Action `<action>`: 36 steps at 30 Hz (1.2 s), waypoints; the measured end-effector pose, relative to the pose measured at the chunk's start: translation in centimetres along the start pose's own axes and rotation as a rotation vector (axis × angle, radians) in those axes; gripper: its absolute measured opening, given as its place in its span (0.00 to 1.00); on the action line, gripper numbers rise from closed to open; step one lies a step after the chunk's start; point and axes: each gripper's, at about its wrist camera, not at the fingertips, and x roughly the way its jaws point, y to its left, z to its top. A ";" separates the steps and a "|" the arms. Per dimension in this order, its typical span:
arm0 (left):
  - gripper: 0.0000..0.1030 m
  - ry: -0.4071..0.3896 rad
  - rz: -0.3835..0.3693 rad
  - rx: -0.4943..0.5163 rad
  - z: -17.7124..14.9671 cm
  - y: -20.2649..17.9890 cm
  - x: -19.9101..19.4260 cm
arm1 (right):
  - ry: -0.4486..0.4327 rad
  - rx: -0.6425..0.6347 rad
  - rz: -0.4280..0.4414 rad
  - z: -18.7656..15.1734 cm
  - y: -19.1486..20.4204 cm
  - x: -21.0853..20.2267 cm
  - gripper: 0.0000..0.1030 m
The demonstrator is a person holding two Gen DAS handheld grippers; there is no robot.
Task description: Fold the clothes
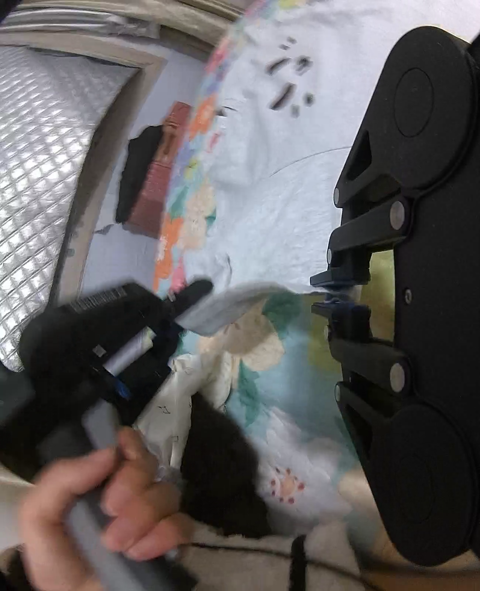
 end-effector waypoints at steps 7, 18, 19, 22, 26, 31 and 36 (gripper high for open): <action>0.15 0.031 -0.014 0.028 0.2 -1.1 0.4 | 0.018 0.147 0.149 -2.1 -0.9 0.1 0.09; 0.42 -0.045 0.019 0.360 9.1 -7.9 1.5 | -0.018 0.324 0.009 2.7 -8.2 -2.3 0.38; 0.42 -0.058 0.014 0.350 10.2 -7.9 2.1 | -0.002 0.326 0.013 3.9 -9.4 -2.6 0.39; 0.46 -0.086 -0.023 0.337 12.9 -8.0 5.0 | 0.076 0.302 0.005 8.5 -13.0 -2.9 0.49; 0.49 -0.092 -0.104 0.341 14.5 -7.2 9.0 | 0.235 0.295 -0.044 13.6 -17.0 -2.0 0.57; 0.59 -0.122 -0.169 0.310 14.7 -5.1 12.1 | 0.457 0.165 -0.148 15.9 -19.3 3.4 0.57; 0.62 -0.079 -0.166 0.280 15.6 -3.6 14.6 | 0.373 0.156 -0.175 17.7 -22.7 10.0 0.57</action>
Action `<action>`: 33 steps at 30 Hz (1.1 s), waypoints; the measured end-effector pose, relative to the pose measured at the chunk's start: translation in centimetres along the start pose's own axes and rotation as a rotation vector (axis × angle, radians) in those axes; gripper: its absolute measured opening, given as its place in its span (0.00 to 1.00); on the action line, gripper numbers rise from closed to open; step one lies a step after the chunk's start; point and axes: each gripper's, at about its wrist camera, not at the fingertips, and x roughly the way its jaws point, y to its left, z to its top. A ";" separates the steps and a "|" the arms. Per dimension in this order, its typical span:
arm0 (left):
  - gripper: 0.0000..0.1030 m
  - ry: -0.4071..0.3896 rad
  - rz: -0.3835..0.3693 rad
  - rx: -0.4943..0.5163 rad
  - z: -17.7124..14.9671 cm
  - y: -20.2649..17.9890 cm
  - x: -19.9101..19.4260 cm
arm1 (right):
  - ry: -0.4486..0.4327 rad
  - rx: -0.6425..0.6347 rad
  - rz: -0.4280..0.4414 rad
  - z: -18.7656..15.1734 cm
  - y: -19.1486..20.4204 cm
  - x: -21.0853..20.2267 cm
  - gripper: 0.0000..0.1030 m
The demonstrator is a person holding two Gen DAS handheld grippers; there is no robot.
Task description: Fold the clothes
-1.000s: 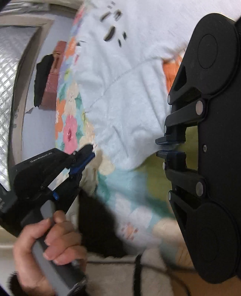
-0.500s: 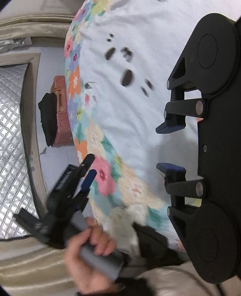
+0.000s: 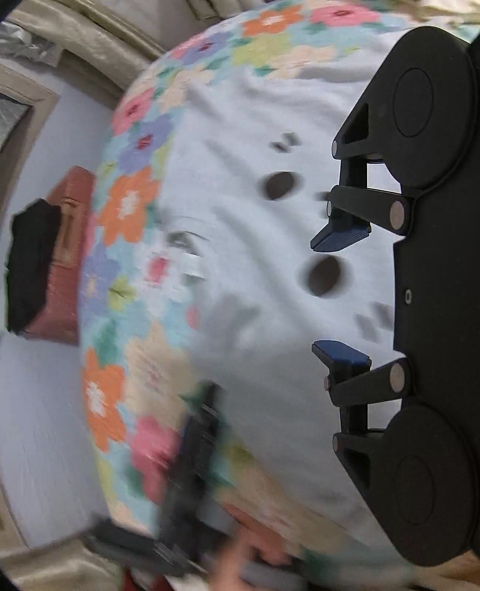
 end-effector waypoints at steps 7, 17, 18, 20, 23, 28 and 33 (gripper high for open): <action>0.67 0.021 -0.095 -0.099 -0.4 1.7 3.3 | -0.091 0.120 0.016 4.8 -4.6 6.7 0.56; 0.52 -0.045 -0.101 -0.153 -0.2 2.4 4.8 | -0.045 0.142 -0.047 9.1 -7.3 15.6 0.56; 0.52 -0.049 -0.092 -0.131 -0.2 1.9 5.0 | -0.029 0.136 -0.063 9.3 -7.4 16.6 0.56; 0.52 -0.052 -0.082 -0.078 -0.1 1.1 5.3 | -0.014 0.133 -0.077 9.6 -7.6 18.2 0.56; 0.07 -0.049 -0.078 -0.001 -0.1 -0.2 5.8 | -0.008 0.150 -0.062 9.7 -8.0 19.6 0.43; 0.03 -0.270 0.157 0.167 -1.5 -5.0 2.4 | -0.177 0.318 0.055 10.0 -10.5 17.6 0.14; 0.03 -0.298 0.253 0.179 -1.1 -6.9 0.8 | -0.339 0.511 0.296 8.8 -13.7 17.0 0.20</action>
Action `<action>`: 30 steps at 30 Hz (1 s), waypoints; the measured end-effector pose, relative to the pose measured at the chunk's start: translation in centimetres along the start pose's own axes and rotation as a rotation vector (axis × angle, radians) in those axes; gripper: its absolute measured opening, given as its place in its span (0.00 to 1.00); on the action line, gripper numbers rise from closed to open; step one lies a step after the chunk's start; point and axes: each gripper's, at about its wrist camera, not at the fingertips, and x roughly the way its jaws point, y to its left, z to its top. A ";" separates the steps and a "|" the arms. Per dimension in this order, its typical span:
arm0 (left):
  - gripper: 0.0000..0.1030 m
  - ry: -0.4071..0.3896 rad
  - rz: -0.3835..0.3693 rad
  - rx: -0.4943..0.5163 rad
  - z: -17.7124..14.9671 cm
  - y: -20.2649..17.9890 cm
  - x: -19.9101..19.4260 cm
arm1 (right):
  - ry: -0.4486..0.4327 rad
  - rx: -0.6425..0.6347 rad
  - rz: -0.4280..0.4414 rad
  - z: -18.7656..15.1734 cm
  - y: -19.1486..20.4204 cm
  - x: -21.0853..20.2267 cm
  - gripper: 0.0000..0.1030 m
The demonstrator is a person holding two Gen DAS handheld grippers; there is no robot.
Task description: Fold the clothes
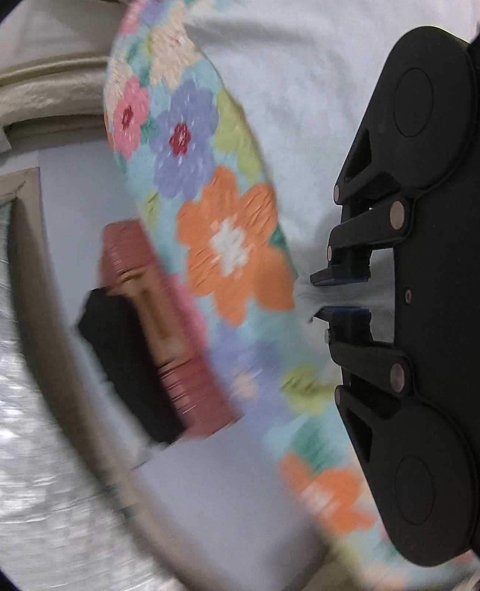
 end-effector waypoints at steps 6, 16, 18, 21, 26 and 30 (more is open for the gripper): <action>0.06 0.207 0.123 -0.057 -2.5 3.5 3.8 | 0.059 0.077 -0.013 0.0 0.2 1.1 0.29; 0.24 0.173 0.120 -0.110 -1.2 5.1 2.9 | 0.078 0.207 -0.171 -0.4 -6.9 -11.4 0.44; 0.29 0.146 0.103 -0.105 -0.8 4.7 2.3 | 0.094 0.237 -0.227 -2.2 -9.4 -15.7 0.45; 0.35 0.100 0.063 -0.028 -0.2 3.2 1.3 | 0.125 0.274 -0.322 -4.9 -13.0 -21.7 0.45; 0.47 0.128 -0.100 0.016 0.2 0.1 0.2 | 0.152 0.308 -0.465 -8.6 -17.7 -30.7 0.45; 0.55 0.210 -0.213 0.065 -0.4 -3.5 -0.8 | 0.150 0.283 -0.521 -11.5 -19.4 -36.2 0.52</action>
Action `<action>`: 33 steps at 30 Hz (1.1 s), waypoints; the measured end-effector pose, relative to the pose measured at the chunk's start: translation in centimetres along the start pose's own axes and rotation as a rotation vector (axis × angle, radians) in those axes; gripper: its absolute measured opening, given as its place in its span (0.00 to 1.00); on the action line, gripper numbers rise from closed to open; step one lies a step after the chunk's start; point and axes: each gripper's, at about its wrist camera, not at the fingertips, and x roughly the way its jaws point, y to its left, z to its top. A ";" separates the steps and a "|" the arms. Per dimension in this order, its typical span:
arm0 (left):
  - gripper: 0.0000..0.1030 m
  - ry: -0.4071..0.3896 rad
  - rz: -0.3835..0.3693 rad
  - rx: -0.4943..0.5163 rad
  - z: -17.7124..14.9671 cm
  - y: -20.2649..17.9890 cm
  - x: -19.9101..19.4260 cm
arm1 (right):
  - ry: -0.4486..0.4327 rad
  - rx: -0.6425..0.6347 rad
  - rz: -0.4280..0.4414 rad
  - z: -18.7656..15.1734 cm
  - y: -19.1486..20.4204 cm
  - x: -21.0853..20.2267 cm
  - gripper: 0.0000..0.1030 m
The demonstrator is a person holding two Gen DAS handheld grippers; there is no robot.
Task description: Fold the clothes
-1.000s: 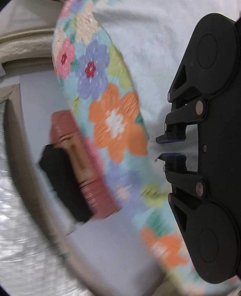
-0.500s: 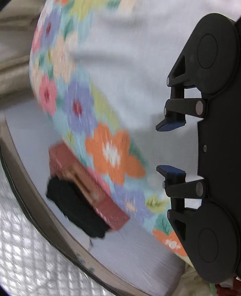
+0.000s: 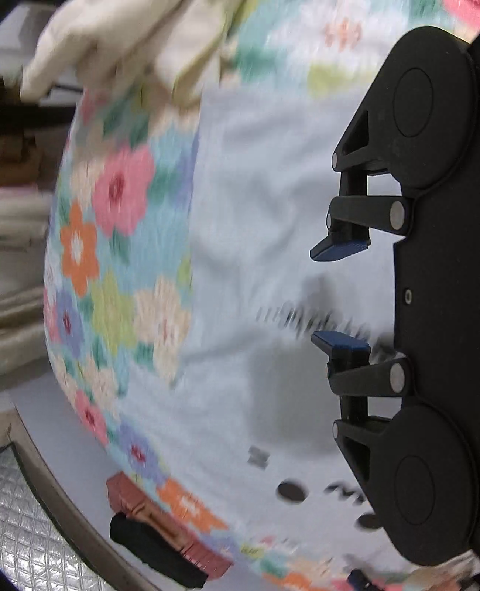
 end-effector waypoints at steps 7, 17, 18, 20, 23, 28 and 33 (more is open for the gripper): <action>0.60 0.141 -0.085 0.164 0.6 -11.4 2.4 | -0.077 0.008 -0.034 -3.8 -6.7 -0.8 0.57; 0.60 0.232 -0.215 0.209 4.2 -28.8 12.3 | -0.188 0.172 -0.060 -2.2 -14.3 4.0 0.57; 0.60 0.238 -0.203 0.220 4.1 -29.6 13.1 | -0.187 0.186 -0.061 -2.0 -14.8 4.5 0.57; 0.60 0.257 -0.187 0.199 3.6 -30.1 14.1 | -0.187 0.218 -0.057 -1.6 -15.9 5.6 0.57; 0.60 0.316 -0.192 0.136 2.7 -28.6 15.1 | -0.204 0.266 -0.037 -0.8 -17.2 7.4 0.63; 0.60 0.337 -0.175 0.123 2.1 -26.4 15.8 | -0.256 0.241 -0.068 1.9 -17.5 9.8 0.77; 0.60 0.302 -0.162 0.148 2.9 -26.3 15.7 | -0.348 0.047 -0.159 4.3 -15.5 8.8 0.04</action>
